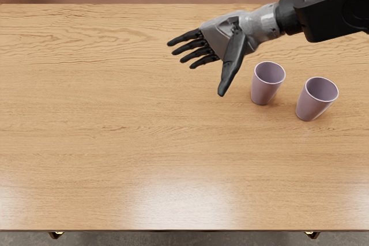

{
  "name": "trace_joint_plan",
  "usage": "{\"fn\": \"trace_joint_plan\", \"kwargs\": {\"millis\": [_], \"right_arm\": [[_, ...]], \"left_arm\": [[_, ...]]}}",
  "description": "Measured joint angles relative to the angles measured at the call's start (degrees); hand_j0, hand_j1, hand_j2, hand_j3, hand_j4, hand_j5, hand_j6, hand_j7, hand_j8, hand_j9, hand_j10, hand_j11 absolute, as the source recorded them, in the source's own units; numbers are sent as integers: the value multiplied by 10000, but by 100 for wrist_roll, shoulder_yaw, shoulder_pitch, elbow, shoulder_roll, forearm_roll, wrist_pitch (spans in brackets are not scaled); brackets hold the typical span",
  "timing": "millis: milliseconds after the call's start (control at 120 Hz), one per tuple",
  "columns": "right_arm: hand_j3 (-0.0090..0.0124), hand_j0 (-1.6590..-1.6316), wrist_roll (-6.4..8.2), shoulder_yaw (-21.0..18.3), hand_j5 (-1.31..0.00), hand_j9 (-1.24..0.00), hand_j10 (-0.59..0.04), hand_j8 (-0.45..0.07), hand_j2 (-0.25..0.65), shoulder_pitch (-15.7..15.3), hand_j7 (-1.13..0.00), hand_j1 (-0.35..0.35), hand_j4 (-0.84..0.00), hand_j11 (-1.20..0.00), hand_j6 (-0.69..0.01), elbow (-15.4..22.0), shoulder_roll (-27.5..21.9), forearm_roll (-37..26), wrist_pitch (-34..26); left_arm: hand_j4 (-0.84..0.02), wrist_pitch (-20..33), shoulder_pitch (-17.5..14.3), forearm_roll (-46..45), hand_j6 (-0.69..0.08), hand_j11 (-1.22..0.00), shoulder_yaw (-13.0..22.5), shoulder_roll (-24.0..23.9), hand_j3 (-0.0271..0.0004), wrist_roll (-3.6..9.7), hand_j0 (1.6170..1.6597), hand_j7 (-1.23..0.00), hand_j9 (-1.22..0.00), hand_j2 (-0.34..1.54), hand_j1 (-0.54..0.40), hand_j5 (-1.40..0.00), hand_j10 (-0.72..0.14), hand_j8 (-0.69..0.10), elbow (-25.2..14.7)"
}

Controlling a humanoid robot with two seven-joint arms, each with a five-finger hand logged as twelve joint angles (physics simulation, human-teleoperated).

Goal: Pick up cup and place in cup with right hand

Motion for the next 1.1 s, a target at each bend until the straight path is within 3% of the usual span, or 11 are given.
{"fn": "trace_joint_plan", "kwargs": {"millis": [125, 275, 417, 583, 692, 858, 1100], "right_arm": [[0, -16581, -4, -225, -251, -251, -195, -198, -47, 49, -252, -3256, -200, -251, -200, 166, 29, -192, 2], [0, -16581, -5, -447, -258, -258, -202, -205, -44, 144, -258, -3252, -206, -257, -208, -588, 62, -1653, -23], [0, -16581, -5, -1401, -274, -273, -219, -224, -44, 508, -272, -3240, -224, -273, -229, -875, 84, -2447, -936], [0, -16581, -5, -2066, -283, -283, -230, -237, -43, 840, -281, -3234, -235, -282, -243, -938, 218, -2658, -1700], [0, -16581, -5, -2523, -296, -295, -241, -248, -44, 980, -293, -3223, -247, -294, -256, -685, 319, -2677, -2295], [0, -16581, -5, -2868, -306, -305, -250, -259, -43, 994, -303, -3215, -256, -305, -267, -260, 237, -2668, -2892], [0, -16581, -5, -3183, -324, -322, -264, -273, -43, 817, -320, -3201, -270, -322, -282, -126, 356, -2669, -3350]], "left_arm": [[-37, 0, 0, 0, -37, -49, 0, 0, 0, 0, 16581, -49, -49, 6, 3444, -49, -38, -37, 0], [-37, 0, 0, 2, -37, -50, -1, 0, 0, 0, 16581, -50, -50, 6, 3444, -50, -38, -38, 0], [-38, 0, 0, 1, -38, -50, -1, 0, 0, 0, 16581, -50, -50, 6, 3444, -50, -38, -38, 0], [-38, 0, 0, 1, -38, -50, -1, 0, 0, 0, 16581, -50, -50, 6, 3444, -50, -38, -38, 0], [-38, 0, 0, 1, -38, -50, -1, 0, 0, 0, 16581, -50, -50, 6, 3444, -50, -38, -38, 0], [-38, 0, 0, 1, -38, -50, -1, 0, 0, 0, 16581, -50, -50, 6, 3444, -50, -38, -38, 0], [-38, 0, 0, 1, -38, -50, -1, 0, 0, 0, 16581, -50, -50, 6, 3444, -50, -38, -38, 0]]}}
